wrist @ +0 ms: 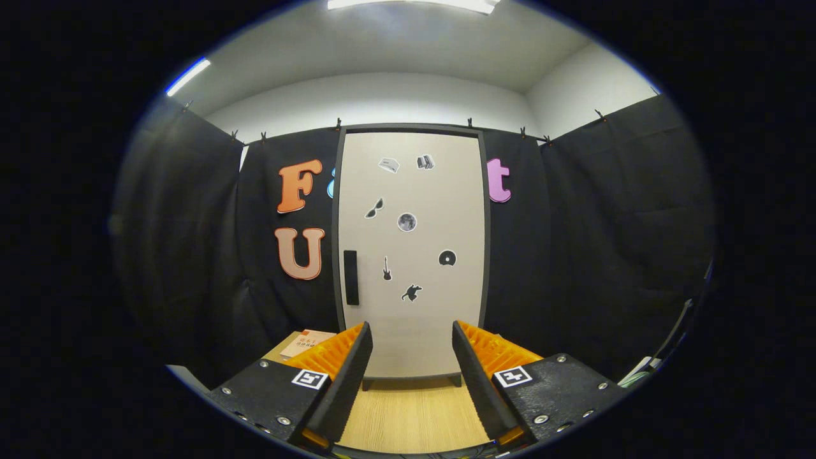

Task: Open the shoe cabinet door, grab the shoes and put them into the shoe cabinet, then close the shoe cabinet door.

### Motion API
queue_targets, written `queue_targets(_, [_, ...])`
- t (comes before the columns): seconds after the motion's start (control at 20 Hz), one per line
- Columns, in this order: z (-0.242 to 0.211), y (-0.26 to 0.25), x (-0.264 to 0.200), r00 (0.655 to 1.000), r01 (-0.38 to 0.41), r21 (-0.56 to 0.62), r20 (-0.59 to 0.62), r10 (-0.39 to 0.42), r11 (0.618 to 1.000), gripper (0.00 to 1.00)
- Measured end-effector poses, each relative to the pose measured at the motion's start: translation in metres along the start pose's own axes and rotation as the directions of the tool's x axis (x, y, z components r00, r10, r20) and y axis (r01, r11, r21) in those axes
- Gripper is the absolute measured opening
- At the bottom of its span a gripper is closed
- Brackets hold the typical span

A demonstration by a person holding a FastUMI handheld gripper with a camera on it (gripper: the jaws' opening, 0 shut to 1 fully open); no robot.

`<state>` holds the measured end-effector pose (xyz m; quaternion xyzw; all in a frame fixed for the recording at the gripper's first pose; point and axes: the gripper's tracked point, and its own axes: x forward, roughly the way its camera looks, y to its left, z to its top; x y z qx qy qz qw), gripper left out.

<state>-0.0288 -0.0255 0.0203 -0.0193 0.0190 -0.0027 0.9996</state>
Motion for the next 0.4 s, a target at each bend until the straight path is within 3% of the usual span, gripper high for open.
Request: queue_targets(0.4, [-0.0004,0.0012,-0.0033,1.000,-0.020,0.014,-0.001,0.020,1.000,0.80])
